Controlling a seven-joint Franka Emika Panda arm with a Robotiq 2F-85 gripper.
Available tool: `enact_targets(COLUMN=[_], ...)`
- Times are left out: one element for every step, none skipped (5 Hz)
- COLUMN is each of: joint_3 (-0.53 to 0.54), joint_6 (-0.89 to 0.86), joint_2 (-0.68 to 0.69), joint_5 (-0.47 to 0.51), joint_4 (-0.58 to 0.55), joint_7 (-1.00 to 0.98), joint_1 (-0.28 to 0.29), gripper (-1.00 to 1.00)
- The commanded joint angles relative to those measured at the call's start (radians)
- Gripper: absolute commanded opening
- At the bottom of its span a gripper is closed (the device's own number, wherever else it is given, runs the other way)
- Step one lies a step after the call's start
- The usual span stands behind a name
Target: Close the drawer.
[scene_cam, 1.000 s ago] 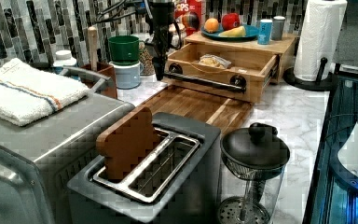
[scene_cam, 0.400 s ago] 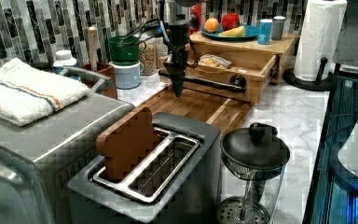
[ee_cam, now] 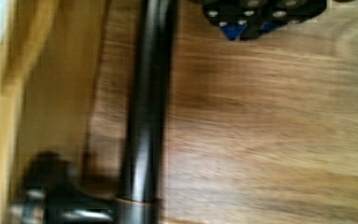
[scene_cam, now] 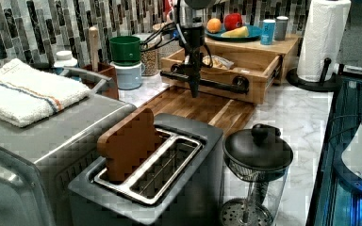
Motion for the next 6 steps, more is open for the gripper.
enact_targets(joint_3=[-0.028, -0.047, -0.078, -0.113, -0.138, -0.114], joint_6=[0.009, -0.02, -0.012, -0.01, 0.002, -0.043], joint_2=[0.022, 0.032, 0.054, 0.085, 0.091, 0.112], joint_5=[0.051, 0.049, 0.066, 0.083, 0.087, 0.048], joint_4=[0.083, 0.116, 0.139, 0.186, 0.202, 0.264], joint_7=[-0.203, -0.279, -0.384, -0.481, -0.523, -0.544], joint_1=[-0.111, -0.16, -0.205, -0.238, -0.269, -0.345], gripper=[-1.0, -1.0, -1.0, -1.0, -1.0, -1.0])
